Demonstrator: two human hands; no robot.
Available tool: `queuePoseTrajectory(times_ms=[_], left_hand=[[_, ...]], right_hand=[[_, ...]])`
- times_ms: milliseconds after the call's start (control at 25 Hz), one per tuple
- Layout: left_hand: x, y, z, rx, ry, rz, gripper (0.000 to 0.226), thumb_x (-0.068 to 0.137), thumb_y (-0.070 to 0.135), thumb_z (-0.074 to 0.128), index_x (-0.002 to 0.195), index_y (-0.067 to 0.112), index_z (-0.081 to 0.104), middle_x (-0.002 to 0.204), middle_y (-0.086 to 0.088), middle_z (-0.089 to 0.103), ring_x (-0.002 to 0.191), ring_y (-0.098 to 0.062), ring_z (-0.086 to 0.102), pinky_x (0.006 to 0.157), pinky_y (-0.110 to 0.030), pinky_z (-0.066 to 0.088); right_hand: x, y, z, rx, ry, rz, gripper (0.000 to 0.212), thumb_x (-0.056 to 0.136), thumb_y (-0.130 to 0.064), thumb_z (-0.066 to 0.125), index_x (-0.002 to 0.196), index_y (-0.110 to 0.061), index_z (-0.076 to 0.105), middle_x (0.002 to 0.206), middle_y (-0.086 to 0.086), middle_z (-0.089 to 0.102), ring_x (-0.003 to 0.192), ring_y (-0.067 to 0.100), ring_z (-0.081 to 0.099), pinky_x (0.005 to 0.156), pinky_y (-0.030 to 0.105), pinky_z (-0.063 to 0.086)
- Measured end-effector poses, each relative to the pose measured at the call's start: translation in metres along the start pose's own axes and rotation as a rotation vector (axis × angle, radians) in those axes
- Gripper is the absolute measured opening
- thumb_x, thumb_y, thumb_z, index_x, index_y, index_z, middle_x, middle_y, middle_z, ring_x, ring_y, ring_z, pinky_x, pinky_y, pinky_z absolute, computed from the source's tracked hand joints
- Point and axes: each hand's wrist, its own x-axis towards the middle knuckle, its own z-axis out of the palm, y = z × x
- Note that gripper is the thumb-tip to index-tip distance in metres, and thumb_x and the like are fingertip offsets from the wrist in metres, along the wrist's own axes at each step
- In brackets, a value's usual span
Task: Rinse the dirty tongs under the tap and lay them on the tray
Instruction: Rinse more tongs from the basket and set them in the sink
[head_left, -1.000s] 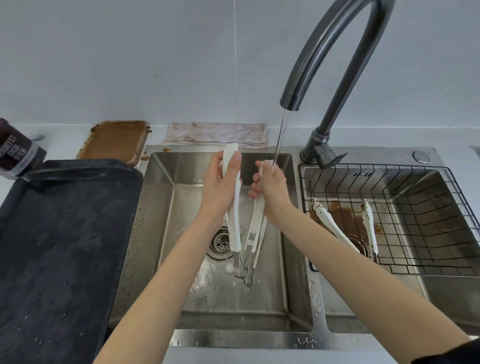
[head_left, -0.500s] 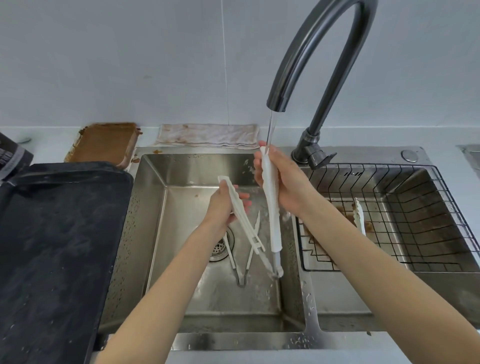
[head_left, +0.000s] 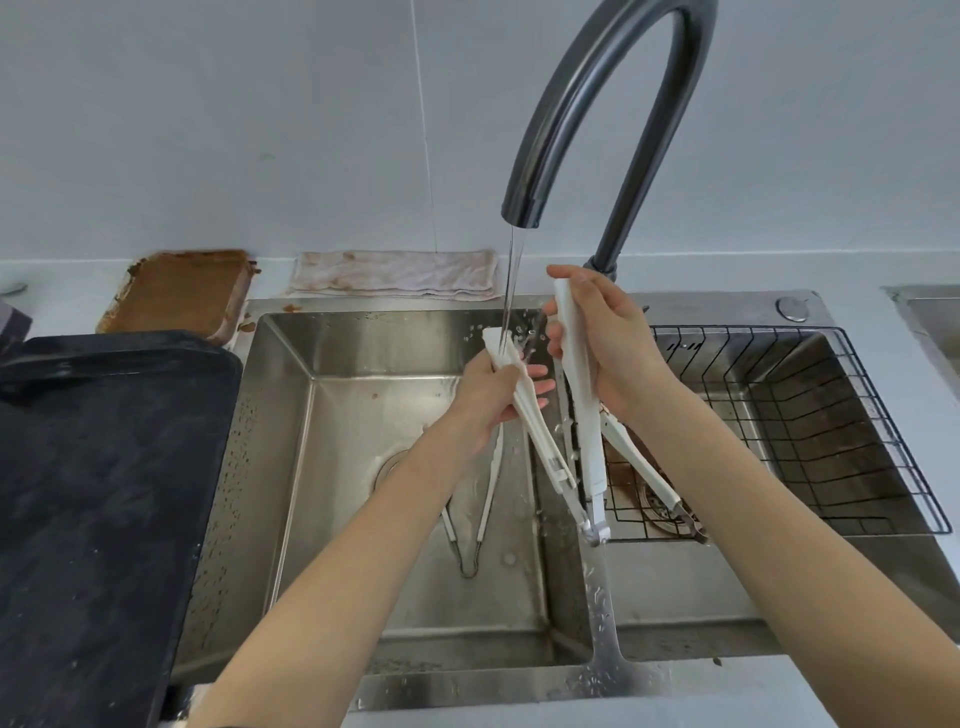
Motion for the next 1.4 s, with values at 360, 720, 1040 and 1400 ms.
queuePoseTrajectory(times_ms=[360,720,1040,1400], left_hand=[[-0.005,-0.021,-0.013,-0.154,0.153,-0.145,0.02,0.101,0.018,0.028,0.088,0.011,0.042,0.068,-0.004,0.047,0.056,-0.016,0.047,0.05,-0.028,0.054],[0.001,-0.049,-0.068,0.17,0.348,-0.14,0.033,0.101,0.023,0.026,0.127,0.005,0.034,0.079,-0.004,0.049,0.063,-0.016,0.052,0.054,-0.03,0.05],[0.007,-0.082,-0.099,0.302,0.286,-0.331,0.025,0.094,0.014,0.04,0.119,0.015,0.039,0.078,-0.002,0.05,0.067,-0.014,0.053,0.063,-0.032,0.05],[0.027,-0.115,-0.111,0.558,0.184,-0.407,0.056,0.089,0.002,0.048,0.141,0.016,0.032,0.122,-0.014,0.06,0.108,-0.033,0.061,0.083,-0.042,0.056]], right_hand=[[-0.004,0.016,-0.001,-0.206,0.079,0.087,0.035,0.095,-0.03,0.046,0.126,-0.016,0.047,0.085,0.0,0.056,0.069,0.01,0.058,0.067,0.026,0.05],[-0.022,0.095,-0.011,-0.937,-0.193,0.312,0.047,0.092,-0.045,0.045,0.121,-0.007,0.049,0.108,0.006,0.06,0.098,0.019,0.056,0.082,0.029,0.043],[-0.008,0.162,0.002,-0.806,-0.194,0.581,0.044,0.096,-0.033,0.043,0.125,0.0,0.045,0.093,0.007,0.056,0.073,0.019,0.062,0.085,0.037,0.056],[0.005,0.206,0.0,-0.88,-0.145,0.772,0.04,0.1,-0.022,0.033,0.125,0.007,0.043,0.104,0.023,0.062,0.056,0.021,0.061,0.056,0.018,0.056]])
